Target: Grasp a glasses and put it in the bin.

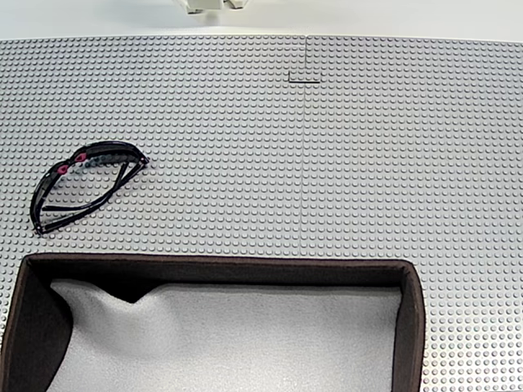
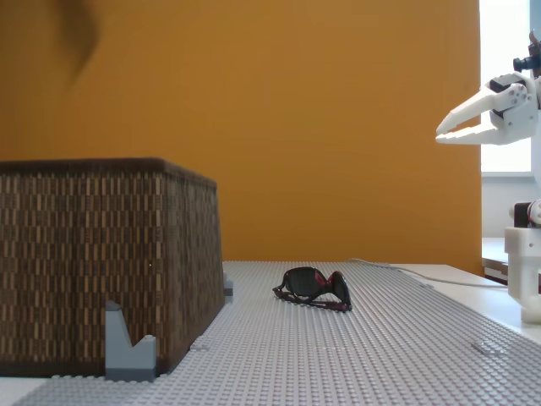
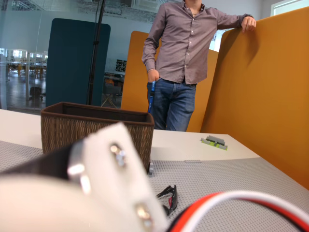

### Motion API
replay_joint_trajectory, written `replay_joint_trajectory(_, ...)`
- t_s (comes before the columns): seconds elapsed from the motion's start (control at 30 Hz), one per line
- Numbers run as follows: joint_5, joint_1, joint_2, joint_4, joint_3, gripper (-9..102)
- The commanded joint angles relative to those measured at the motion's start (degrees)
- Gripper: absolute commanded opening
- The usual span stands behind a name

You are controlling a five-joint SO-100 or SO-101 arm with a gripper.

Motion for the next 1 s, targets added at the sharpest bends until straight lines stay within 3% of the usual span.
replay_joint_trajectory(0.0,4.8,6.6,-16.7,-8.7,4.2,0)
replay_joint_trajectory(0.4,6.6,5.4,-20.0,-8.1,1.1,0)
replay_joint_trajectory(0.7,7.3,17.0,-34.8,-12.4,-1.4,0)
replay_joint_trajectory(0.87,5.3,21.1,-46.7,-4.6,-5.5,14)
replay_joint_trajectory(0.97,3.7,22.7,-52.0,-4.2,-5.4,15)
